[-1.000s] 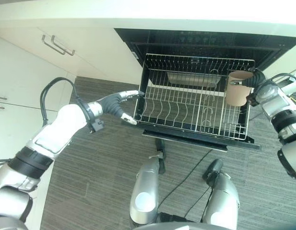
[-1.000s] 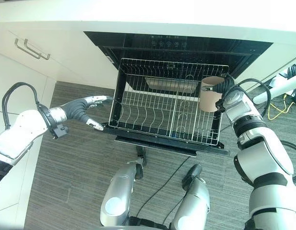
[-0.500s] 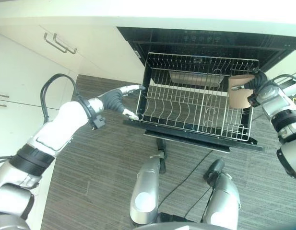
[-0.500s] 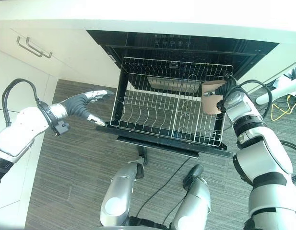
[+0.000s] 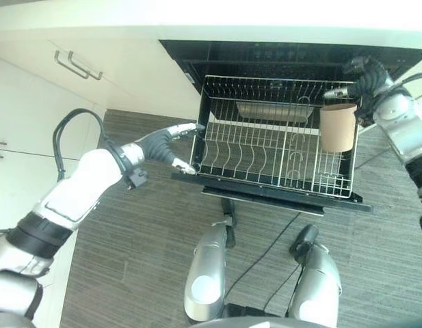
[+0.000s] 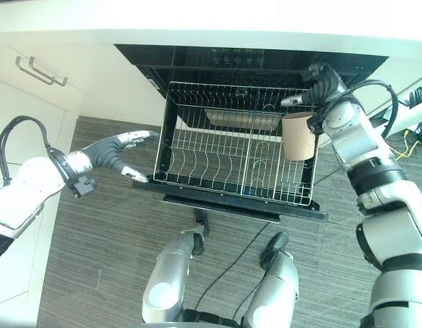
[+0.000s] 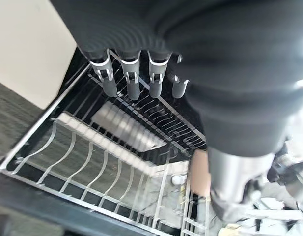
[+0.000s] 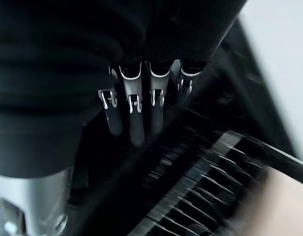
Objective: Place the dishes in the dishwasher.
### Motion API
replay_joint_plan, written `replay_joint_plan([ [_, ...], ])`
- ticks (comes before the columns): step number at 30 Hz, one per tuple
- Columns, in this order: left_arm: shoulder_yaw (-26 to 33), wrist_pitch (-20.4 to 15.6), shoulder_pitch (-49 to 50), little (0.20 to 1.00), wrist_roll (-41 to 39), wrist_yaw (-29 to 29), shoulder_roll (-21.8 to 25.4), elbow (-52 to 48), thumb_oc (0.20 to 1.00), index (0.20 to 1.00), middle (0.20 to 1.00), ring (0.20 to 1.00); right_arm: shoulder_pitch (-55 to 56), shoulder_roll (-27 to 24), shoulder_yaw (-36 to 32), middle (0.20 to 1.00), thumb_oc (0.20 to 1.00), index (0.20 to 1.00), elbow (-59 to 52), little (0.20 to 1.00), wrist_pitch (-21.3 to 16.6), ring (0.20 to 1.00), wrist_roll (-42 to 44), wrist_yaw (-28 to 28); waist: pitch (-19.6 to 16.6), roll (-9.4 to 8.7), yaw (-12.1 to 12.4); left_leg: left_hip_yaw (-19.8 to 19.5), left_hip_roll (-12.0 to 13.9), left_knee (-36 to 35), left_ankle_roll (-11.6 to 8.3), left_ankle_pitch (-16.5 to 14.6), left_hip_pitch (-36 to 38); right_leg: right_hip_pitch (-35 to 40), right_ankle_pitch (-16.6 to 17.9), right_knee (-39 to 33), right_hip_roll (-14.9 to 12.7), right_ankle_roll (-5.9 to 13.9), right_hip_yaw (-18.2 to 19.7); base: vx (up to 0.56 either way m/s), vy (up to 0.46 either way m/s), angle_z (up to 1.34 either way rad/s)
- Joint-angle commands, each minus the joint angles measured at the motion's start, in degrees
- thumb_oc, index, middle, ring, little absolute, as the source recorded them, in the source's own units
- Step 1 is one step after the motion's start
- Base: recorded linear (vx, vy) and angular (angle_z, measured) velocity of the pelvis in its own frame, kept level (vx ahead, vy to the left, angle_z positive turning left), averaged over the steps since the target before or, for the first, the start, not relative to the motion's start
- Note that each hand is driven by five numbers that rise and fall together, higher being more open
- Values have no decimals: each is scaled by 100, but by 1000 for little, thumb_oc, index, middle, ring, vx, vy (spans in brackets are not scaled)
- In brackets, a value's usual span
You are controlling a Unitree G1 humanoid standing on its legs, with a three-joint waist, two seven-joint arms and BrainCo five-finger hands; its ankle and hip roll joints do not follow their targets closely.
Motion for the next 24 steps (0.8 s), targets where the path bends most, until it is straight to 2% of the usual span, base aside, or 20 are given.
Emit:
replay_joint_plan([
  [1,507,-77,222,1000,-8,182,41,-394,1000,1000,1000,1000,172,-286,-550,1000,1000,1000,-684,1000,-91,1000,-237,-329,-99,-138,-12,-316,168,212,-242,-671,153,-414,210,-176,73,415,345,20,40,-2],
  [3,749,-118,507,1000,45,267,12,-518,1000,1000,1000,1000,735,-319,-1101,1000,1000,1000,-1406,1000,-30,1000,-140,-291,-110,-177,-103,-282,186,230,-229,-701,179,-407,173,-153,107,417,392,24,38,-3],
  [8,1145,-350,985,1000,11,625,-190,-758,1000,1000,1000,1000,1748,-237,-1835,1000,1000,1000,-2282,1000,-65,1000,440,-101,-129,-248,-220,-260,198,216,-202,-723,234,-377,134,-153,168,413,469,19,14,-7],
  [11,1383,-713,1459,1000,158,807,-576,-961,1000,1000,1000,1000,2827,24,-2423,1000,1000,1000,-3024,1000,-168,1000,727,-9,-153,-330,-314,-237,197,173,-175,-745,340,-269,125,-231,230,405,499,41,-16,-4],
  [12,1403,-847,1638,1000,303,889,-803,-1043,1000,1000,1000,1000,3254,251,-2615,1000,1000,1000,-3340,1000,-189,1000,881,66,-185,-382,-373,-211,206,132,-169,-750,421,-187,130,-304,279,406,522,42,-19,-7],
  [13,1398,-873,1669,1000,337,906,-849,-1062,1000,1000,1000,1000,3338,296,-2645,1000,1000,1000,-3404,1000,-209,1000,893,73,-192,-392,-385,-204,209,123,-168,-749,438,-168,132,-321,289,407,526,59,-17,-6],
  [19,1453,-1371,2191,1000,539,999,-1375,-1321,1000,1000,1000,1000,4340,862,-3018,1000,1000,1000,-4301,1000,-574,1000,1254,459,-351,-525,-588,-108,241,-20,-148,-737,747,175,146,-589,468,379,619,56,-17,-12],
  [24,1620,-2051,2687,1000,532,1191,-1661,-1473,1000,1000,1000,1000,5128,1080,-3281,1000,1000,1000,-4931,1000,-1370,1000,2059,1346,-635,-642,-716,-38,282,-198,-174,-693,1081,603,176,-970,661,327,661,92,-52,-16],
])
